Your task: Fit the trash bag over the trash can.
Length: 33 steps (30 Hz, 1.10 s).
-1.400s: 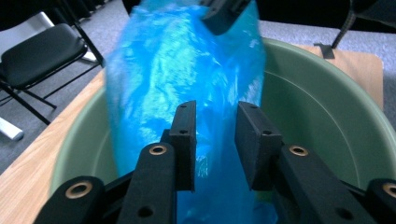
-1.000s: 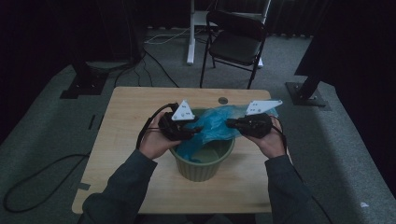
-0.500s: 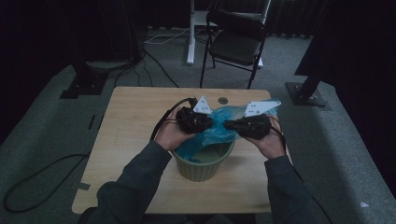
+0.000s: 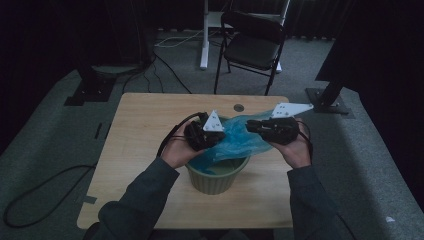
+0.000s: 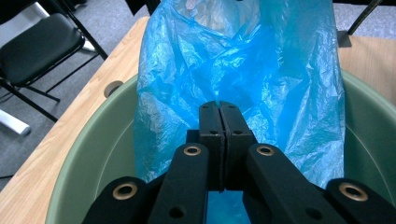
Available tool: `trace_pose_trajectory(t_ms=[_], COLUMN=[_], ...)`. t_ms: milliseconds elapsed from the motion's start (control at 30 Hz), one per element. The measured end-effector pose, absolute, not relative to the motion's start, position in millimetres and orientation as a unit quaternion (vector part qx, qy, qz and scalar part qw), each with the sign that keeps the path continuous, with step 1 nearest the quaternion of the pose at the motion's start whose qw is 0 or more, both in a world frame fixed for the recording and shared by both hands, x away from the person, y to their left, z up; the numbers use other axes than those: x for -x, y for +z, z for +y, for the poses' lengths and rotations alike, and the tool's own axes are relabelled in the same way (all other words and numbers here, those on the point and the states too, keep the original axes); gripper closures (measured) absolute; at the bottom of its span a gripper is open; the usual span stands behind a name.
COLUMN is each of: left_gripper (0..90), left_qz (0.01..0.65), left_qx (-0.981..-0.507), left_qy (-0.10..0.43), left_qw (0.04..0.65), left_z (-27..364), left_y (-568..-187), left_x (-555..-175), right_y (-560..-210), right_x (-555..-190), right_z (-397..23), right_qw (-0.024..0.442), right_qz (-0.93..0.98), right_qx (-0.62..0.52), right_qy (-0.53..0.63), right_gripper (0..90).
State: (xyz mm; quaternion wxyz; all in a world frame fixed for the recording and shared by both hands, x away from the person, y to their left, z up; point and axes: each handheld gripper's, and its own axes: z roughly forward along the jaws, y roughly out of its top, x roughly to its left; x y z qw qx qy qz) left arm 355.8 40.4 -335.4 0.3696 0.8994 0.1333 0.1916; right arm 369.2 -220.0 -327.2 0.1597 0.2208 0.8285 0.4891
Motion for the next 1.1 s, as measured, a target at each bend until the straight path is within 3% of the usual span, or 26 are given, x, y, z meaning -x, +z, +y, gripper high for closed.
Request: trace_pose_trajectory(t_ms=[367, 533, 800, 1100], left_gripper=[88.4, 88.6, 89.4, 89.4], left_qz=[0.136, 0.137, 0.139, 0.152], left_qx=[-0.895, -0.891, -0.888, -0.885], left_qy=[0.203, 0.203, 0.209, 0.212], left_qw=[0.372, 0.383, 0.385, 0.385], left_z=[40.3, 40.5, 46.8, 63.9], left_y=[-337.1, -336.6, -337.2, -339.3], left_x=[-354.1, -352.4, -348.5, -347.3], right_y=[-340.6, -345.2, -346.5, -346.4], right_x=[-370.9, -372.4, -370.2, -367.7], right_z=[-195.7, -189.8, -189.4, -201.4], right_qw=[0.109, 0.117, 0.144, 0.163], right_qz=[0.837, 0.849, 0.859, 0.850], right_qx=[-0.201, -0.200, -0.198, -0.209], right_qy=[0.496, 0.474, 0.450, 0.455], right_gripper=[54.9, 51.7, 87.4, 89.9])
